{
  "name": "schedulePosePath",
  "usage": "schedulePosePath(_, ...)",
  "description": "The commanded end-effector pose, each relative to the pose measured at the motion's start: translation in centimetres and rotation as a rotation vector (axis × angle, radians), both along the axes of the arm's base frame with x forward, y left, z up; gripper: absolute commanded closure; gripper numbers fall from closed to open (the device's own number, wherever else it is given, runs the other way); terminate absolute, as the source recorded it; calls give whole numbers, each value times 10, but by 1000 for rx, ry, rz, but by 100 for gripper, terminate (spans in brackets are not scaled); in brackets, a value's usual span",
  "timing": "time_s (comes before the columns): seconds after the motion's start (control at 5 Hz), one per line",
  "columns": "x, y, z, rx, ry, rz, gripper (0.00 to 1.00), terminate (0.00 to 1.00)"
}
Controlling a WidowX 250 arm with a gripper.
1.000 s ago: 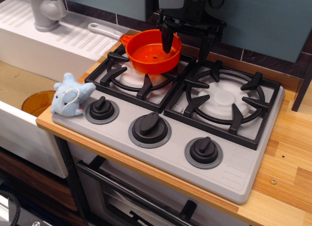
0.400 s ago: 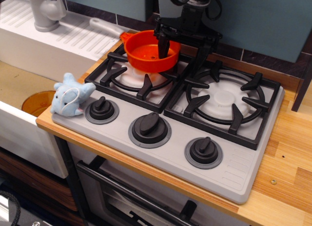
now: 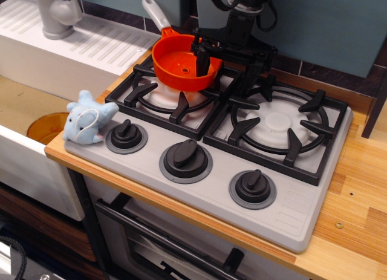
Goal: End effector transition from pot or pan to object
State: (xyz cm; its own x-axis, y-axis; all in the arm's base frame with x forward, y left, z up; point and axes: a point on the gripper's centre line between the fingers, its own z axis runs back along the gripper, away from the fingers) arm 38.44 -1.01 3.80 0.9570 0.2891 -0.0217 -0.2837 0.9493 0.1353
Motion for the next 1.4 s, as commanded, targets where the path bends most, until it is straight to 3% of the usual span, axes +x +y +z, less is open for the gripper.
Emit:
schedulePosePath(0.0,-5,-8,93,46,-37,37,0,0)
schedulePosePath(0.2,-21,-6,115,68,-27,40,0,0)
schedulePosePath(0.4,-33,-4,115,80,-56,48,0,0)
schedulePosePath(0.8,-68,29,74,85,-124,-12,0,0)
schedulePosePath(1.2,-85,60,56,111,-123,-71,0,0)
